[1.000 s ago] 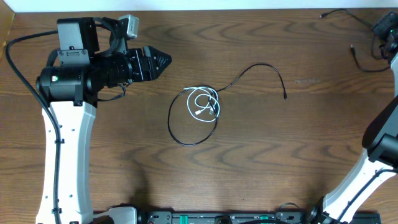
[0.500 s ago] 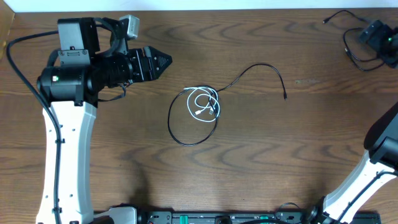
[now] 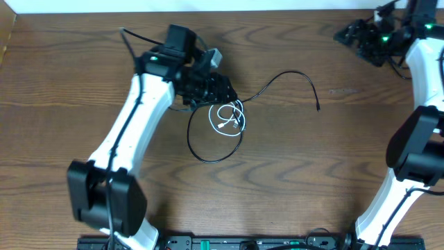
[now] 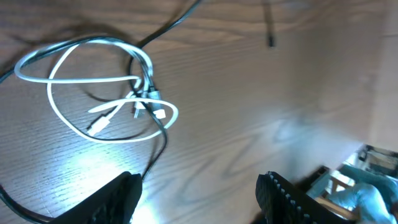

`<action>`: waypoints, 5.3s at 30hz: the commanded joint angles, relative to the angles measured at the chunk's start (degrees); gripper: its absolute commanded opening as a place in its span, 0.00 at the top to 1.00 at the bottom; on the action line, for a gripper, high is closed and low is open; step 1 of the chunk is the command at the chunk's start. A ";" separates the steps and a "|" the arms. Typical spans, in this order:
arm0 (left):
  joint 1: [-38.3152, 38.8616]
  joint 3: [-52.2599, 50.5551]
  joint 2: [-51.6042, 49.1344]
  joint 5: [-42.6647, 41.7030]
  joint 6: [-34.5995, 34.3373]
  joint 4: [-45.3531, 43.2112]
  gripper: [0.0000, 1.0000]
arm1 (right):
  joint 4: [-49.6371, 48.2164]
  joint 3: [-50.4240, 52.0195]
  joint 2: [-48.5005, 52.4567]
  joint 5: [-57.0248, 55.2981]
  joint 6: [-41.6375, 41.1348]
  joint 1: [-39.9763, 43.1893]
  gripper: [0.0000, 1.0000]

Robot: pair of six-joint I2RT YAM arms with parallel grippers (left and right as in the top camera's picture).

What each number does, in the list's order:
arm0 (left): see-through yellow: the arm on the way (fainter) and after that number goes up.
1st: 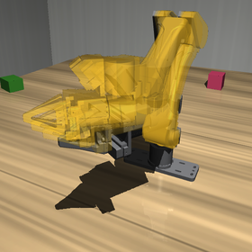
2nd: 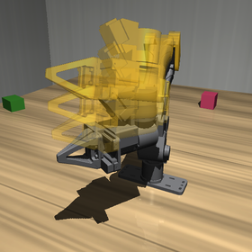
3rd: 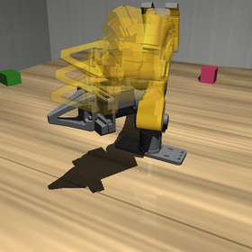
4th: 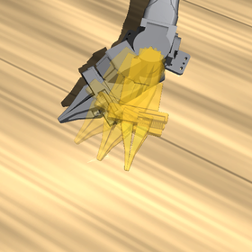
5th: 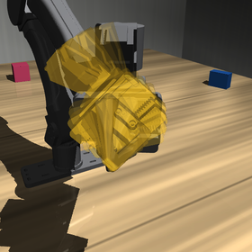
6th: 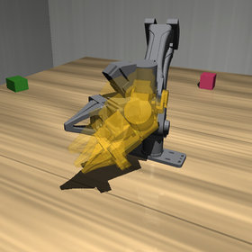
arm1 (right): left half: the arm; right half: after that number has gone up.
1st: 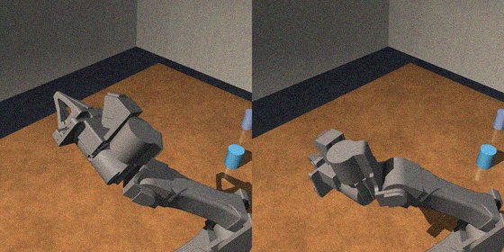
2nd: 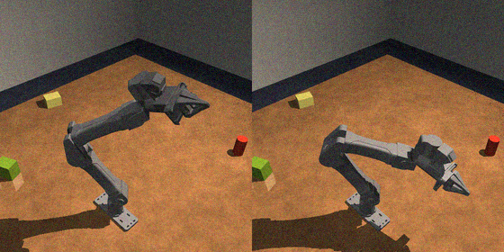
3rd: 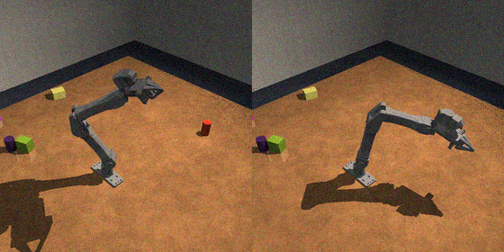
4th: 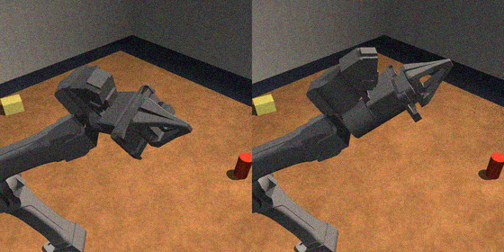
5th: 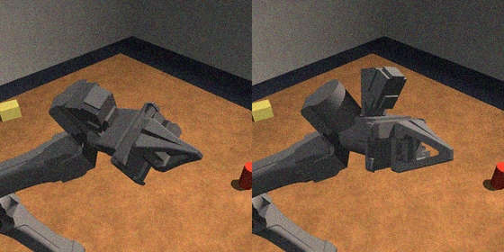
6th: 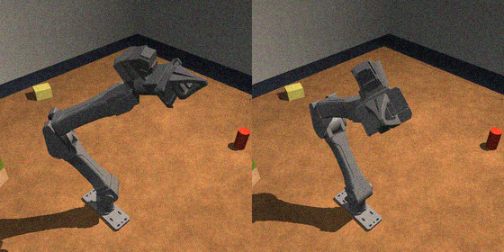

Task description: Untangle cables

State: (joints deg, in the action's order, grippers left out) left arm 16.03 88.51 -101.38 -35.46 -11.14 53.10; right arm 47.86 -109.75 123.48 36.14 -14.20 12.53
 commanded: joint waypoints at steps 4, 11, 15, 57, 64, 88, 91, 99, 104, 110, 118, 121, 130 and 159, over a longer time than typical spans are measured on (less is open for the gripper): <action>0.44 -0.22 -6.95 8.90 -11.91 -1.64 0.36 | 0.33 -1.03 -2.08 -1.99 1.68 -2.75 0.01; 0.96 -0.22 -13.38 7.56 -16.72 -3.96 0.48 | 2.43 -1.01 -2.08 -5.88 3.28 -3.80 0.01; 3.30 -0.22 -15.37 5.14 -3.06 -6.21 0.48 | 3.87 -1.01 -2.08 -6.27 5.55 -3.80 0.01; 5.27 -2.05 -18.53 4.15 23.10 -8.63 0.93 | 6.84 0.11 -2.05 -7.32 6.16 -4.83 0.01; 5.16 4.15 -12.46 4.39 17.27 -6.47 0.93 | 7.23 0.11 -2.05 -6.84 6.19 -5.77 0.01; 5.64 8.59 21.94 9.73 9.11 -18.73 0.93 | 5.14 -0.02 -7.76 27.47 15.50 -12.15 0.06; 5.64 8.59 21.38 13.75 5.97 -18.82 0.93 | 5.73 -0.02 -10.05 27.47 17.05 -12.87 0.05; 5.53 8.59 21.20 23.37 -2.34 -21.11 0.93 | 7.63 0.00 -12.66 27.32 18.08 -16.72 0.04; 5.53 8.59 21.20 23.52 -3.67 -22.40 0.93 | 10.64 0.02 -12.28 20.50 20.44 -20.94 0.04; 5.53 8.59 21.24 23.54 -4.07 -22.58 0.93 | 11.04 0.04 -11.65 12.98 21.81 -25.70 0.07; 5.53 8.61 21.86 23.50 -5.51 -23.58 0.93 | 8.57 0.04 -6.49 -8.17 13.51 -29.55 0.79; 5.51 8.61 22.80 23.61 -5.49 -24.17 0.93 | 7.82 0.04 -3.85 -14.10 8.70 -29.62 0.94; 0.39 8.61 28.55 26.12 -5.49 -24.26 0.92 | 6.95 0.04 1.51 -24.96 1.31 -27.08 0.99; -19.47 8.59 34.40 28.48 -5.46 -21.90 0.93 | 14.40 0.07 7.30 -28.63 -0.42 -10.25 0.99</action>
State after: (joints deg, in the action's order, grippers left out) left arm -1.37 96.92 -67.53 -9.23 -16.53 31.22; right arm 61.84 -109.71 130.19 7.84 -14.87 1.45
